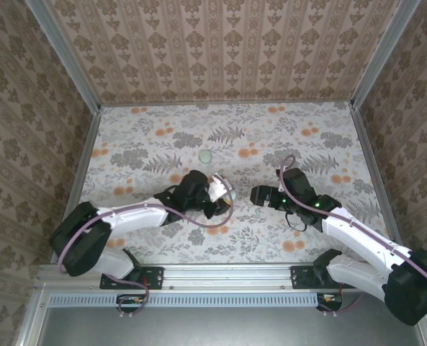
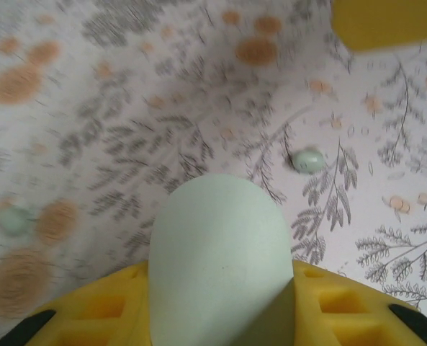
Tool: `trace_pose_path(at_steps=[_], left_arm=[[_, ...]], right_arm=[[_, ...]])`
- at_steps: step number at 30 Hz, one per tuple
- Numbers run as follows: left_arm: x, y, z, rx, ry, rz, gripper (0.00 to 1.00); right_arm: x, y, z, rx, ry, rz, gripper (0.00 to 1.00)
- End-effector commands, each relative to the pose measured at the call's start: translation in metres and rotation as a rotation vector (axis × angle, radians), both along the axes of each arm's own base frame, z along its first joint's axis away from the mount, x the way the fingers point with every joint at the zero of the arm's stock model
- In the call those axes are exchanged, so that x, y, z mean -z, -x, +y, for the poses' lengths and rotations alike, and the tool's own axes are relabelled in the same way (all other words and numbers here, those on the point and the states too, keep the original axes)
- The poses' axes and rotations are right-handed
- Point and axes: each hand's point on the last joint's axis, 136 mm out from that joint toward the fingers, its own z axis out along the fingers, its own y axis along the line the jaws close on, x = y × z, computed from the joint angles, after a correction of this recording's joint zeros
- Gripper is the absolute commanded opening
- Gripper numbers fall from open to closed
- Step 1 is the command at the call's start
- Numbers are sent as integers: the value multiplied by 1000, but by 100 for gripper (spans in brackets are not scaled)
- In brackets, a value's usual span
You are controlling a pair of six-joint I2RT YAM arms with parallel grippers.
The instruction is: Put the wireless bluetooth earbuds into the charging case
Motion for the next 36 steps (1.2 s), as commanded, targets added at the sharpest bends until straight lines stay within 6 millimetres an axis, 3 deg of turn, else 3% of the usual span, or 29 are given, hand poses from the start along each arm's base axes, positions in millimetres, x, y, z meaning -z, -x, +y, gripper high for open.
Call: trace_pose_path(at_steps=[1,7,15,22,29,36], left_arm=[[-13,4,14,2,45,22,35],[-51,10,20,45,159,16,35],[-62,26,12,129,216,86,35],[-74,31,8,164,253,97,35],[-85,32,4,184,279,93,35],[-91,28,2,178,292,79,36]], right_arm=[[-32,-1,31,-62,-181,2,97],[-49,3,60,-136,-262,44,94],[-73,8,96,-250,-288,44,94],[-65,6,102,-257,-275,74,93],[-63,6,111,-266,-336,88,75],[-65,7,120,-281,-389,110,38]])
